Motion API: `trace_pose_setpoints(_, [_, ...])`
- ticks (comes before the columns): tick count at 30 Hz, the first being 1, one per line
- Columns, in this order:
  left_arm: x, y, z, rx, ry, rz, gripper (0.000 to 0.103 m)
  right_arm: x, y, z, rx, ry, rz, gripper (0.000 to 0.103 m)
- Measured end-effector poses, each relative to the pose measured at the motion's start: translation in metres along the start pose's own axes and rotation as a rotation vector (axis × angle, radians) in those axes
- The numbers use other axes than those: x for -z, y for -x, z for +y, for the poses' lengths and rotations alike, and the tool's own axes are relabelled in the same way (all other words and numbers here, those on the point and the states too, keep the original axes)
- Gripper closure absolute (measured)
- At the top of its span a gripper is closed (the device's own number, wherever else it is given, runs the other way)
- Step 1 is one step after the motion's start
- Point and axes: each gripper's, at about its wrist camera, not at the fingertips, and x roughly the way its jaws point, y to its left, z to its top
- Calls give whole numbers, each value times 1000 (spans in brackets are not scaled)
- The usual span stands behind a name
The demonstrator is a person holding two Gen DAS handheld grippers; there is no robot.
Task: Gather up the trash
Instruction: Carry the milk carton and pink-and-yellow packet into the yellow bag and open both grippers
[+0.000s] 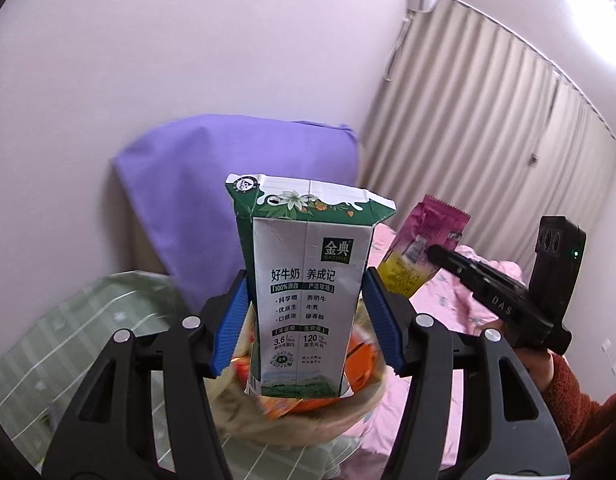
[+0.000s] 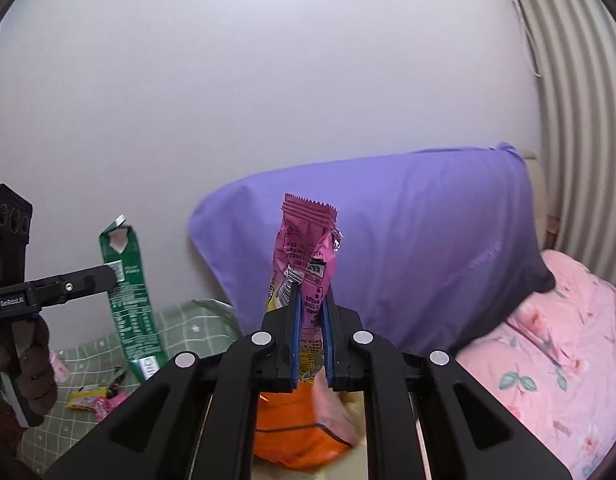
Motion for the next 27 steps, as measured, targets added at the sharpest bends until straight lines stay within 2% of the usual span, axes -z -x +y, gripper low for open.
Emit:
trace_pose_setpoints(2, [4,-31,-4,-7,-24,48,49,7,1,-10,28,-6,14,92])
trace_pose_setpoints(4, [20,-64,1,11,-10,138,49,15,0,-15,43,-8,31,92])
trace_pose_setpoints(8, [50,-116,17,5,15,258,51,34,-25,-19,32,-22,93,92])
trace_pose_setpoints(10, [55,-132,19,-12,6,290,51,44,-40,-15,13,-23,129,92])
trace_pose_setpoints(16, [67,-149,32,-20,-22,351,51,71,-80,-3,-25,12,211,92])
trace_pose_setpoints(19, [68,-157,36,-16,-10,371,51,84,-96,1,-16,19,260,92])
trace_pose_setpoints(27, [62,-167,29,-12,-46,402,51,93,-105,-4,7,-4,312,92])
